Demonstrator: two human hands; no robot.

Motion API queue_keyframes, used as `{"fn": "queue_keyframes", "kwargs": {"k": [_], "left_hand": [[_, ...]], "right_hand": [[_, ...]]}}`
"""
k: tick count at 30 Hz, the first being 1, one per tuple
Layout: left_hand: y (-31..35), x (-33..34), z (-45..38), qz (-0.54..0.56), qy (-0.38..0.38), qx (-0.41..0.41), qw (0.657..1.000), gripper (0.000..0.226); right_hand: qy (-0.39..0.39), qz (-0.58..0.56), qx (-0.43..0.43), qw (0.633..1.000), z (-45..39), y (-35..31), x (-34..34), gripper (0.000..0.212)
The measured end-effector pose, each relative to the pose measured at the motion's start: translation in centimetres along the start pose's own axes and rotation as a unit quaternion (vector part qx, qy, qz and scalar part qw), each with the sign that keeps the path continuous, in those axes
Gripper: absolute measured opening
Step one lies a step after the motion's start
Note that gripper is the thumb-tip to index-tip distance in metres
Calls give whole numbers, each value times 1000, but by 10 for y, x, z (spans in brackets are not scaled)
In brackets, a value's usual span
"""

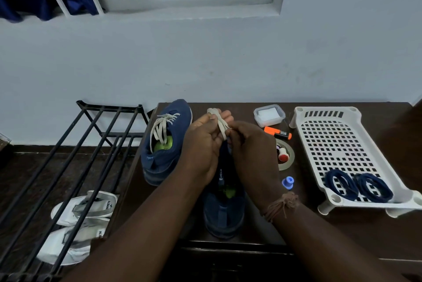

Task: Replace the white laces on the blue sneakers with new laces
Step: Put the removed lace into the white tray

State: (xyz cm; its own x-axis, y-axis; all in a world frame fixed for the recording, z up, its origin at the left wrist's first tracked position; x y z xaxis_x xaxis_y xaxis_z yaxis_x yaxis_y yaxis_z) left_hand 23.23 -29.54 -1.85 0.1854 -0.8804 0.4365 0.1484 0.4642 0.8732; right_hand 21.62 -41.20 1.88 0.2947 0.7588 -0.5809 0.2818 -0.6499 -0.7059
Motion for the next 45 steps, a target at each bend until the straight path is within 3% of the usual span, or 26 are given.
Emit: {"fn": "queue_keyframes", "kwargs": {"k": [3,6,10,15,20,28,33,36,40,45], "left_hand": [[-6,8,7,-40,0,11,999,31],[-13,15,12,-67,1,20,998,55],[-14,23,15,-34,-24,23,999,68],[-9,32,23,-68,-63,40,995,82],[-13,31,17,-73,-62,24,995,55],[3,21,7,8,-86,-63,994,66],[-2,26,6,-77,-91,-67,991,36],[-9,38,17,-112,-140,-77,981,25],[-6,40,21,-136,-159,-71,975,25],[6,35,20,-150,-126,-39,980,25]], "right_hand": [[-36,39,-6,999,3,-2,7,15],[-44,41,-17,998,3,-6,7,14],[-16,-42,21,999,-6,-4,-11,32],[4,-90,68,994,-7,14,-17,19],[-31,-25,52,998,-12,22,-7,27],[-108,27,-3,994,-21,13,-8,20],[-116,76,-1,990,-18,14,-12,17],[-84,99,40,991,-24,30,-23,21],[-79,73,63,992,-29,41,-27,40],[-102,94,47,989,-31,36,-24,36]]}}
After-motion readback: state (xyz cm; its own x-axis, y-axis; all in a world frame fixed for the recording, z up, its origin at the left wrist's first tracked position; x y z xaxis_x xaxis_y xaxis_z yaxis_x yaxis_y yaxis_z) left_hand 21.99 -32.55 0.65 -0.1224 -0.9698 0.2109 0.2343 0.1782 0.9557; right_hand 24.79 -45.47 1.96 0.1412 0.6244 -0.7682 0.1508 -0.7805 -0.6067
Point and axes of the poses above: each hand's wrist, its own z-axis away from the middle knuckle, its own x-axis out of the palm, y = z × x, the point moved 8 cm from there along -z, towards the middle knuckle, and after that the axes turned 1 degree about -z, right-handed, at the moved point
